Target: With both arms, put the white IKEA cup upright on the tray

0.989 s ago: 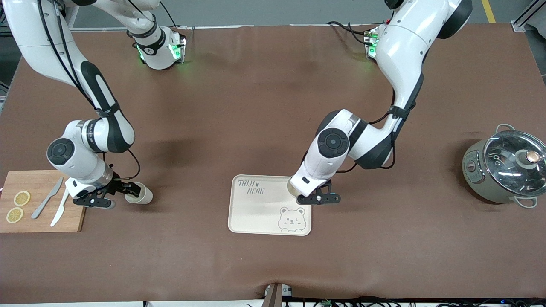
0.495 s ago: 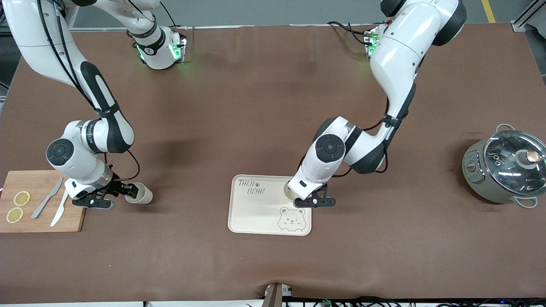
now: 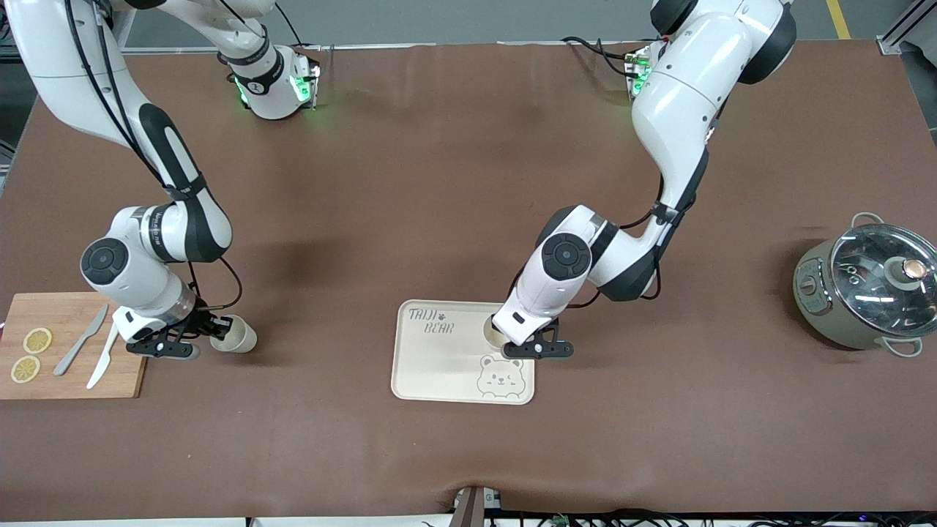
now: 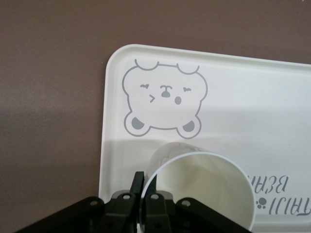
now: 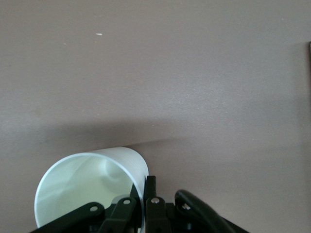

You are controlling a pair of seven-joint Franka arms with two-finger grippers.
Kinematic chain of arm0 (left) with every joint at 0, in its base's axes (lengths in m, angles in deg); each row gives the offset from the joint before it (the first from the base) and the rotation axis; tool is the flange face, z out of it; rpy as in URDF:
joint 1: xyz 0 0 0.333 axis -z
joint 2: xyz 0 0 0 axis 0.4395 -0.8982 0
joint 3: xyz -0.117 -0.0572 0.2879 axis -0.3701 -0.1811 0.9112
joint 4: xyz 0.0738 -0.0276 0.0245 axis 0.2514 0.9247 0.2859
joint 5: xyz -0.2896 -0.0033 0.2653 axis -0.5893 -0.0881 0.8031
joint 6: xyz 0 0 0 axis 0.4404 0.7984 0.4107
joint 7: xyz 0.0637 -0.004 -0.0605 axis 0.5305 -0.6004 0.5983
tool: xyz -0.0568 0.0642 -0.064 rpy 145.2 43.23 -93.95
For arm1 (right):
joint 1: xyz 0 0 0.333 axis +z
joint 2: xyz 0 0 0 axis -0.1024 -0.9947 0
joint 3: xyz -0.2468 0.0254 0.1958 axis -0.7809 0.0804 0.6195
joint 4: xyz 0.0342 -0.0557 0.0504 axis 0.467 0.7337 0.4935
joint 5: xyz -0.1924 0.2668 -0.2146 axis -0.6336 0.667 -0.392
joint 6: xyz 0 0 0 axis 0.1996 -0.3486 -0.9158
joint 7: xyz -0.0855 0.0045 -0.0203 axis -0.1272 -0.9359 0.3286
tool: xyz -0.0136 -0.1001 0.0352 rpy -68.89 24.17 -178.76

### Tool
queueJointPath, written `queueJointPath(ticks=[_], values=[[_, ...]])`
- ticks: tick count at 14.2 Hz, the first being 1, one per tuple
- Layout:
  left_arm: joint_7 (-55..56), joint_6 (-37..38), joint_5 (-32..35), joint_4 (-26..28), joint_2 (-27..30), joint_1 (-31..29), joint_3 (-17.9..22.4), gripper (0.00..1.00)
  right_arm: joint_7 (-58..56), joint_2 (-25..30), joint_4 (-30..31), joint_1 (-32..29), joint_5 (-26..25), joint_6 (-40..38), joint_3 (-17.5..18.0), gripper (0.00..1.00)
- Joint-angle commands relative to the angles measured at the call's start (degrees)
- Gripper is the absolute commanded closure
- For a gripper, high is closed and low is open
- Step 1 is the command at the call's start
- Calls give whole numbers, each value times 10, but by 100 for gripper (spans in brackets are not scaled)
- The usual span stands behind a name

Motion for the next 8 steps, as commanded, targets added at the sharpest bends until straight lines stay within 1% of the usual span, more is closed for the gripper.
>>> queueJointPath(ticks=[1, 4, 6, 8], values=[[15, -12, 16, -14, -13, 9, 9, 100, 0, 2, 1, 5, -8, -5, -1, 100], [14, -14, 17, -13, -20, 10, 13, 100, 1, 2, 1, 4, -7, -5, -1, 100], [14, -30, 23, -11, -24, 9, 13, 100, 4, 3, 1, 4, -7, -5, -1, 100], [14, -37, 25, -8, -27, 9, 13, 100, 3, 15, 0, 2, -6, -15, 0, 100]])
